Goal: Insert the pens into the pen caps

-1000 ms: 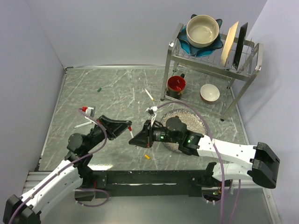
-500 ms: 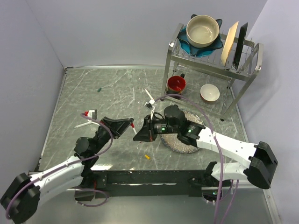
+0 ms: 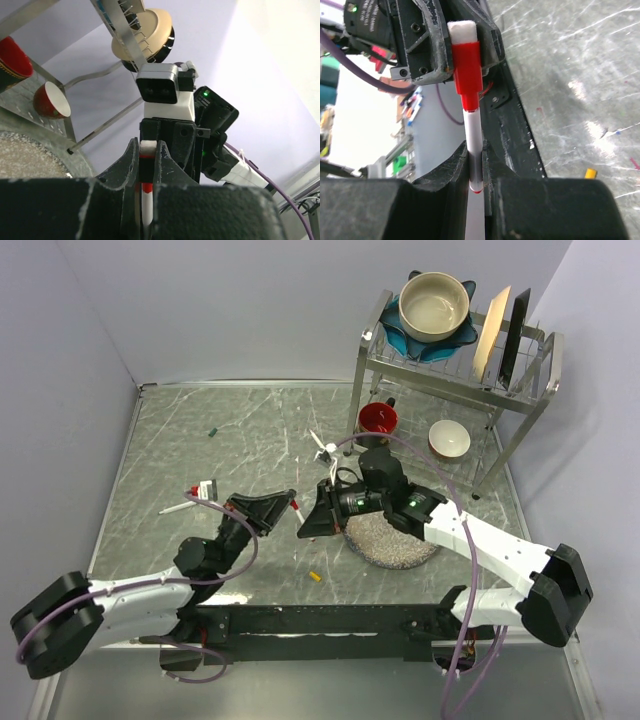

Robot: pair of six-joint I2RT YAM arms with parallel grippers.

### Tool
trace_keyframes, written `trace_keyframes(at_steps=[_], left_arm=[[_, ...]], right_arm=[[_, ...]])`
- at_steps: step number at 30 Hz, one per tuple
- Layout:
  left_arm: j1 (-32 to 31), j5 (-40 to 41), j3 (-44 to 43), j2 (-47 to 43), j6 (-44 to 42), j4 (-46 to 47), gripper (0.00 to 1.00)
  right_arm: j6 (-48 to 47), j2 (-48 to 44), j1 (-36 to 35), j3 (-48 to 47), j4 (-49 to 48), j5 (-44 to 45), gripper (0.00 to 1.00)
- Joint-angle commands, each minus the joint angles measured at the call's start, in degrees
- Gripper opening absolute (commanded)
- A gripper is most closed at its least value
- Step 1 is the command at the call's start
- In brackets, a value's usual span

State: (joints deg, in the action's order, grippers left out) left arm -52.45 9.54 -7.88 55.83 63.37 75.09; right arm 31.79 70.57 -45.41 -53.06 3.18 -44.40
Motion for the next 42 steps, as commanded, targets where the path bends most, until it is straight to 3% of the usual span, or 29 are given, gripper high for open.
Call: trace_keyframes(at_steps=[1,7,15,18,20,24,26,27,28,31,36,40,42], left_arm=[[-10.4,-30.1,1.2,5.2,1.4,-2.7,0.01],[-12.6,-28.4,2.2,2.7,-0.2,-5.8,0.01],[-12.9,-27.9,0.2,-4.4,-4.2,-17.2,0.01],[-12.9,-23.8,-2.6,-9.5,-7.4,-25.3,0.01],[-12.9,-20.0,-7.6,-13.7,-11.5,-38.2,0.01],[-12.8,-10.3,-16.8,-18.3,-16.9,-55.0,0.01],[-12.6,-6.5,-21.1,-18.7,-19.2,-59.8,0.01],[-12.5,-5.6,-22.3,-18.4,-19.6,-60.7,0.01],[-12.4,-4.4,-24.5,-18.0,-20.1,-61.5,0.01],[-12.4,-2.5,-28.7,-15.2,-21.3,-65.0,0.01],[-12.1,6.5,-35.9,-12.5,-23.6,-74.7,0.01],[-11.5,17.7,-41.8,-7.1,-24.0,-86.0,0.01],[-10.0,23.0,-45.4,-3.9,-22.7,-91.1,0.01]], right_arm=[[3.3,1.1,8.4,-9.7,-29.4,11.6,0.00],[2.6,3.3,10.4,-12.6,-28.6,5.7,0.00],[2.0,3.9,11.0,-13.6,-29.4,0.7,0.00],[1.5,2.9,10.9,-10.9,-30.1,-2.9,0.00],[0.9,2.1,10.5,-9.1,-30.2,-4.7,0.00],[-7.4,-2.1,8.3,-8.1,-18.2,-2.1,0.00],[-7.4,-4.4,6.6,-3.8,-19.3,-0.7,0.11],[-7.1,-6.6,6.0,-2.3,-20.1,0.0,0.22],[-6.8,-7.7,5.4,0.2,-20.1,1.3,0.40],[-6.0,-12.4,5.1,5.0,-17.9,3.0,0.57],[-4.7,-25.5,4.5,16.6,-14.4,7.0,0.70],[-4.5,-34.7,4.5,23.8,-10.2,11.9,0.93],[-4.0,-39.0,4.5,24.4,-7.7,15.7,0.96]])
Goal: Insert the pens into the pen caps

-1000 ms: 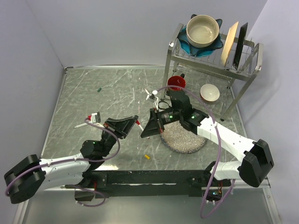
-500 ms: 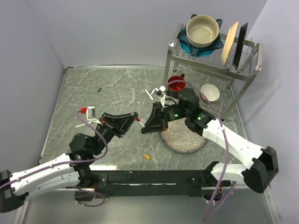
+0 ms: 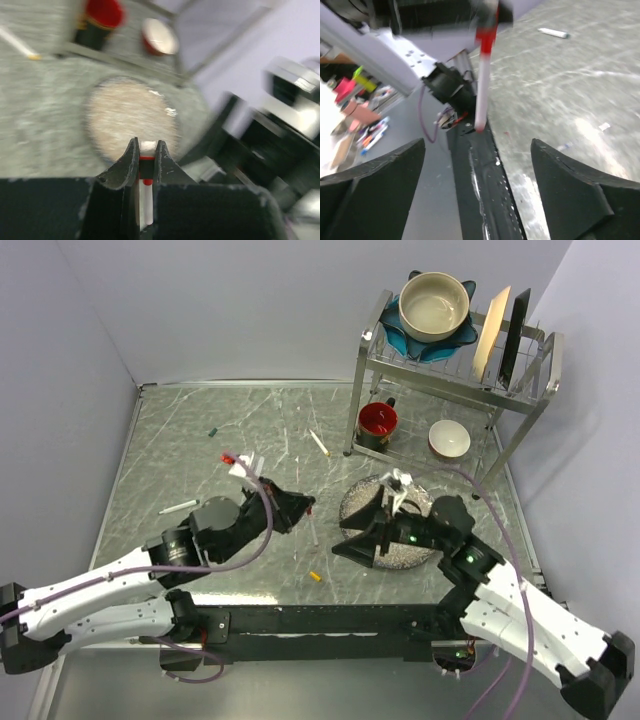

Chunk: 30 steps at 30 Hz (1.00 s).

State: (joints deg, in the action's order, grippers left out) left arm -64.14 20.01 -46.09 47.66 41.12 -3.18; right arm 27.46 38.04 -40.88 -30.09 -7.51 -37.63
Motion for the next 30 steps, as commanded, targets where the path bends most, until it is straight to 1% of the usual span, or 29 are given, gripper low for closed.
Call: trace_keyframes(at_steps=[1,2,3,4,5,9,11,14,16,19,24,27,28,30], left_arm=[[2.8,12.8,-8.3,8.0,0.3,-17.2,0.01],[6.0,11.6,-9.3,9.9,0.1,-19.0,0.01],[8.0,8.0,-10.5,11.8,0.0,-20.2,0.01],[9.6,6.8,-10.5,14.9,0.1,-20.8,0.01],[12.1,5.9,-10.3,16.0,0.0,-20.5,0.01],[16.8,2.1,-8.7,21.6,-1.2,-18.4,0.01],[18.6,2.3,-8.8,25.4,-1.7,-17.9,0.01],[20.7,2.5,-9.3,31.1,-3.4,-17.6,0.01],[21.5,2.2,-10.5,35.7,-4.2,-18.1,0.01],[22.4,2.3,-11.3,40.4,-4.6,-17.7,0.01],[24.2,0.6,-11.5,44.5,-3.9,-16.6,0.02],[24.4,1.5,-12.7,47.5,-3.9,-17.8,0.06],[24.4,1.9,-13.0,48.0,-3.5,-18.7,0.11],[24.5,2.3,-13.2,48.4,-3.2,-19.0,0.18]], right_arm=[[0.4,-7.7,0.0,1.3,4.0,10.5,0.97],[0.4,-9.4,0.0,1.1,5.0,12.2,0.97],[0.4,-10.0,0.0,0.9,6.9,14.6,0.98],[0.4,-10.7,-0.1,0.7,7.1,15.7,0.98],[0.7,-11.8,-0.1,0.6,8.4,16.5,0.98],[1.2,-14.3,-0.1,0.8,10.2,18.0,0.98],[1.5,-15.1,0.0,0.7,11.2,19.3,0.98],[2.2,-16.6,-0.1,0.8,13.1,22.2,0.98],[2.5,-17.6,0.0,1.7,13.3,22.7,0.97],[2.6,-19.5,-0.1,1.9,14.0,22.5,0.97],[1.6,-20.4,-0.1,1.0,16.9,24.0,0.97],[1.5,-20.6,-0.1,1.0,17.9,24.6,0.97],[1.6,-20.7,-0.1,1.0,18.1,24.6,0.97],[1.5,-21.2,-0.1,0.8,18.5,24.4,0.97]])
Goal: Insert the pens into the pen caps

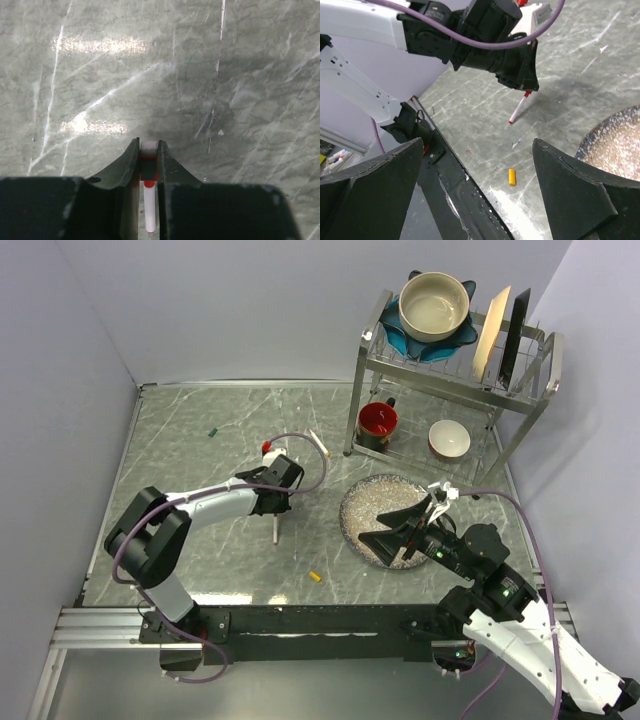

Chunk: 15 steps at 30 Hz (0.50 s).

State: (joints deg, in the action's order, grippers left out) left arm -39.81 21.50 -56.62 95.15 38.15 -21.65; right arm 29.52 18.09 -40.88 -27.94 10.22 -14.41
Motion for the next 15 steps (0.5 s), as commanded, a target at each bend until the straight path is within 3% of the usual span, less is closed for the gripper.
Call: trace_keyframes(at_steps=[1,8,15], left_arm=[[0.2,0.5,-2.5,0.9,-0.4,-0.2,0.21],[0.7,1.4,-2.8,1.0,0.3,-2.6,0.28],[1.1,1.2,-2.6,-2.6,0.1,-3.0,0.50]], right_arm=[[-0.7,-1.6,-0.1,-1.4,0.8,1.2,0.97],[-1.7,-2.0,-0.1,-1.3,1.7,3.1,0.97],[-1.3,-3.0,-0.1,-1.3,2.0,3.0,0.97]])
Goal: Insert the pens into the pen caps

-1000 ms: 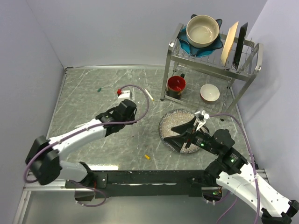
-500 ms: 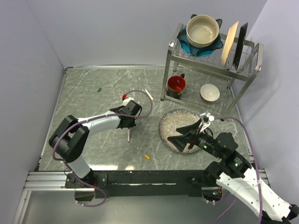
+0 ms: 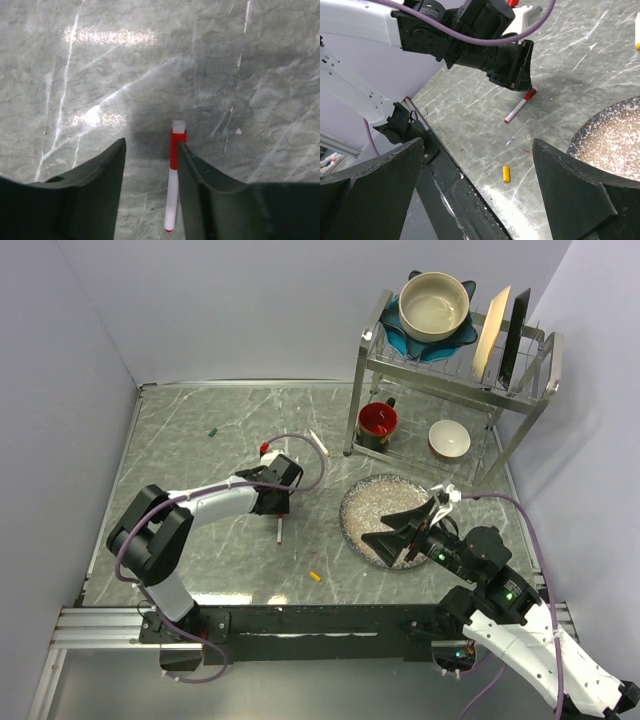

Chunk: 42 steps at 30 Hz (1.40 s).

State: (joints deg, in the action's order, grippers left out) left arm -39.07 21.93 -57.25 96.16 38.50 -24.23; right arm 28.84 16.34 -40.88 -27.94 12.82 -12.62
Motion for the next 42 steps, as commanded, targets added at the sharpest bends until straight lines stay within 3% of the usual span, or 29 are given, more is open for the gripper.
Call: trace_keyframes(at_steps=[1,5,6,8,12,22,28,35,41,42], left_arm=[[0.6,0.0,-2.2,-4.1,-0.4,0.1,0.52],[0.9,-0.8,-6.6,-5.5,0.3,-0.6,0.66],[1.1,-0.3,-7.7,-5.5,1.5,-0.9,0.73],[1.7,-1.5,-10.2,-5.5,2.0,0.1,0.76],[3.9,-5.9,-15.9,-2.2,6.0,0.9,0.72],[5.6,-4.9,-33.3,10.7,15.9,-0.6,0.65],[7.6,-8.7,-23.7,3.3,14.0,7.2,0.66],[7.9,-10.5,-12.3,-15.8,5.4,6.2,0.73],[7.7,-17.2,-0.7,-32.7,-0.2,4.6,0.89],[7.7,-17.5,0.3,-34.8,-0.6,3.3,0.96]], right_arm=[[-0.5,-1.5,0.0,-1.3,-0.5,1.2,0.97],[-0.1,-1.7,-0.1,-1.1,-0.3,0.9,0.96],[0.0,-1.8,-0.1,-1.1,-0.3,0.9,0.96],[0.3,-2.1,-0.2,-0.9,-0.3,1.0,0.96],[0.6,-2.7,0.0,-0.8,0.4,1.7,0.96],[-0.4,-2.8,-0.1,-0.4,1.1,5.6,0.94],[-0.4,8.3,0.0,-3.8,0.5,12.3,0.92],[-6.3,31.7,-0.1,-21.9,-1.5,22.1,0.88],[-13.4,53.4,-0.1,-35.6,-7.6,26.5,0.75],[-16.1,58.7,-0.1,-37.4,-8.0,26.7,0.73]])
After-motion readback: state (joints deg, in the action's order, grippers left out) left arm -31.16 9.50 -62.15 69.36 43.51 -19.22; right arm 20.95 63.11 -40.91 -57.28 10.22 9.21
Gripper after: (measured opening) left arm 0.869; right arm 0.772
